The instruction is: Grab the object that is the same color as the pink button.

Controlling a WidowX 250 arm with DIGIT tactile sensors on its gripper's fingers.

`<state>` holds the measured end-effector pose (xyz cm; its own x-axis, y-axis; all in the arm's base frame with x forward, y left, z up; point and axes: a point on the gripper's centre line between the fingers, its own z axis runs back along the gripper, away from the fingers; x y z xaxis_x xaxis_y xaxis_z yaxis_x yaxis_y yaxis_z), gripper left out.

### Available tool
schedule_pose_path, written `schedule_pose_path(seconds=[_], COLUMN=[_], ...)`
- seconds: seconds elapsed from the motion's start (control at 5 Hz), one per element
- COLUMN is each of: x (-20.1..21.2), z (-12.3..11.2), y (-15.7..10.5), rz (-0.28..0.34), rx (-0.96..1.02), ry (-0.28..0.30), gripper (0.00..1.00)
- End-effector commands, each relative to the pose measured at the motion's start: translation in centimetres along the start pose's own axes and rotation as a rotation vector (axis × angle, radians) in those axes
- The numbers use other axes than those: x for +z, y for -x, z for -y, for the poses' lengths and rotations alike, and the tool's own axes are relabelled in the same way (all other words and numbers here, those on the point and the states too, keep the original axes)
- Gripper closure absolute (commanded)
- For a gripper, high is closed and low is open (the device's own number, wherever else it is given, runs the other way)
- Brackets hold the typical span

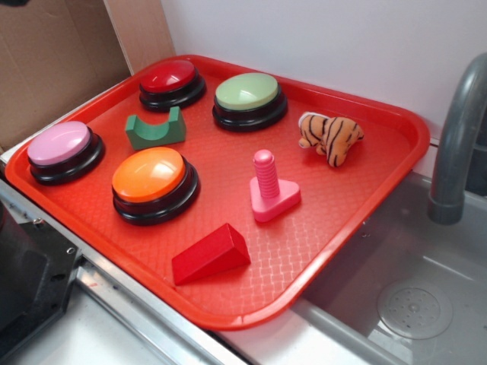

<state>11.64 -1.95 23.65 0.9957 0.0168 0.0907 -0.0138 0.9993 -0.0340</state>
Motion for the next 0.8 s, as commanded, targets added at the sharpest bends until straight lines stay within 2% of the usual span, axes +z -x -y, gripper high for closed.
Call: schedule_pose_path(seconds=[0.0, 0.2, 0.4, 0.6], x=[0.0, -0.7, -3.7, -8.5], z=[0.0, 4.5, 8.2, 11.7], y=[0.0, -2.8, -4.9, -5.4], rz=[0.0, 0.064, 0.056, -0.006], rx=[0.0, -0.149, -0.289, -0.456], ry=[0.0, 0.068, 0.066, 0.098], gripper=[0.0, 0.0, 0.0, 0.0])
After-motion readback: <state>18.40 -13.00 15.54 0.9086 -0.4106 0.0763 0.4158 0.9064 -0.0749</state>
